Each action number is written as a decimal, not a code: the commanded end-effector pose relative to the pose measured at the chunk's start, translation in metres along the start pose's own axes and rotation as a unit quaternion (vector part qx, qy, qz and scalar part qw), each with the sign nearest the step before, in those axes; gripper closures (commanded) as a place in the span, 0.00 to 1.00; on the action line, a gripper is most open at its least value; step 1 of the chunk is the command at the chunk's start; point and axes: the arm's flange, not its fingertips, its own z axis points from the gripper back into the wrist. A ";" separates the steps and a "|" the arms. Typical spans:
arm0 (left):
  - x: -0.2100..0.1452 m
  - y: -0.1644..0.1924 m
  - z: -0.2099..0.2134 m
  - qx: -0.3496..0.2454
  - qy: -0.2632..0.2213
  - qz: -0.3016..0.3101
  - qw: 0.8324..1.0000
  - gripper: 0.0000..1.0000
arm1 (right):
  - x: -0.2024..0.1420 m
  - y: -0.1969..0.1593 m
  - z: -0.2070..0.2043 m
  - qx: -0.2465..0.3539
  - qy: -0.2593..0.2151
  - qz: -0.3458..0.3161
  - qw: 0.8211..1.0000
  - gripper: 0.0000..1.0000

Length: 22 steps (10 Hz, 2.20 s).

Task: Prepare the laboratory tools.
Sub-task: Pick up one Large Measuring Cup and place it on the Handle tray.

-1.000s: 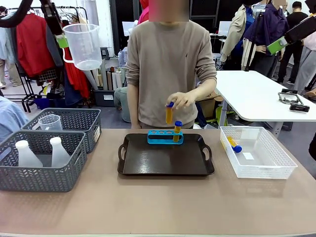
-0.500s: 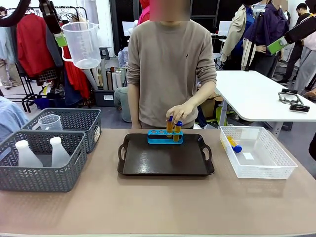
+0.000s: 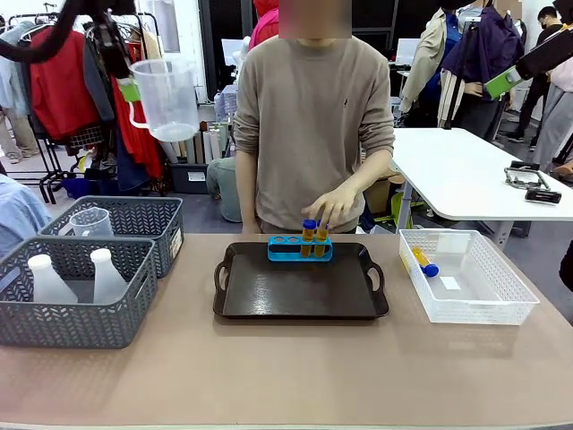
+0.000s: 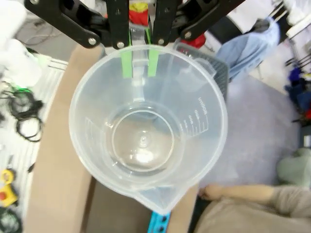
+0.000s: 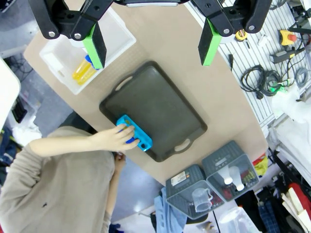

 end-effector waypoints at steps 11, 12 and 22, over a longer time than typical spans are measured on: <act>0.174 -0.079 -0.202 -0.099 -0.010 -0.131 0.986 1.00 | 0.000 0.001 0.000 0.007 -0.006 0.003 1.000 0.00; 0.167 -0.067 -0.192 -0.121 -0.020 -0.135 0.983 1.00 | 0.000 0.001 0.000 0.007 -0.006 0.003 1.000 0.00; 0.262 -0.077 -0.314 -0.077 -0.021 -0.130 0.988 1.00 | 0.000 0.001 0.000 0.007 -0.006 0.003 1.000 0.00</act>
